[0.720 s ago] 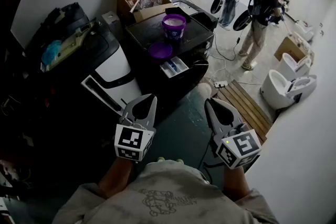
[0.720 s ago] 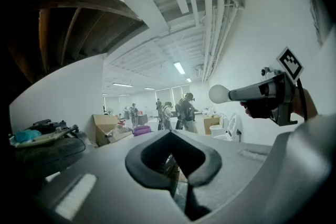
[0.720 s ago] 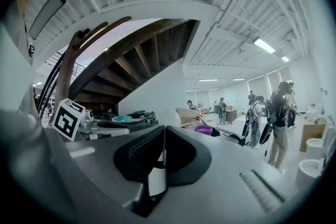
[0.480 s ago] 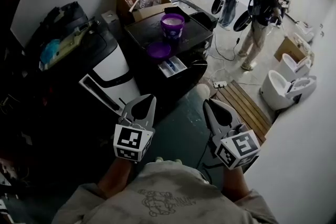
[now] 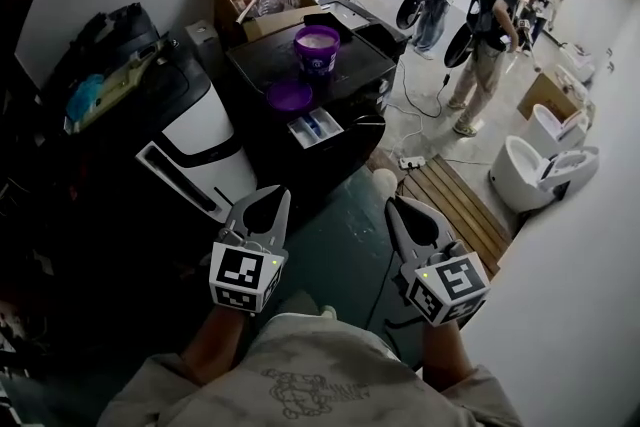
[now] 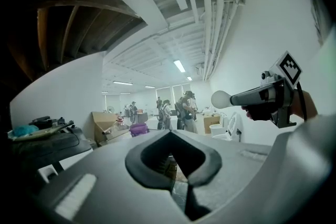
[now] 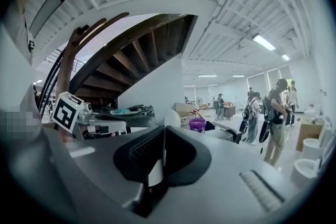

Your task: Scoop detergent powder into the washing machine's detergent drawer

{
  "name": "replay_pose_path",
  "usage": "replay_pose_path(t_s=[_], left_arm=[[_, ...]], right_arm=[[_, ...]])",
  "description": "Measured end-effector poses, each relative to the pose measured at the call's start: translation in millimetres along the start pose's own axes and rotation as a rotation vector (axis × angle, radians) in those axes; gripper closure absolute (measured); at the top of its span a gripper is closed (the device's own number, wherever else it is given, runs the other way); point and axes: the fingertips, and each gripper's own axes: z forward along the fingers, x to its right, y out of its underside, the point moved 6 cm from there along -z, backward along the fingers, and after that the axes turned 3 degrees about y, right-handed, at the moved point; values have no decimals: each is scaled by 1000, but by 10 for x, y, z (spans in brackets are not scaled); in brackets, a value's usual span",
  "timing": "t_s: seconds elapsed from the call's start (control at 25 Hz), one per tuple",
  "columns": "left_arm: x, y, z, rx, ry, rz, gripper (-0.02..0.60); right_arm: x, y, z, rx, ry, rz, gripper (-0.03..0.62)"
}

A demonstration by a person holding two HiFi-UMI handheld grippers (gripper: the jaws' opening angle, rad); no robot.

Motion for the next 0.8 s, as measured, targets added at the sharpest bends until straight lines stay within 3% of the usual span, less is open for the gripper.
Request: replay_pose_path(t_s=[0.32, 0.8], left_arm=[[97, 39, 124, -17, 3, 4, 581], [-84, 14, 589, -24, 23, 1, 581]], right_arm=[[-19, 184, -37, -38, -47, 32, 559], [408, 145, 354, -45, -35, 82, 557]])
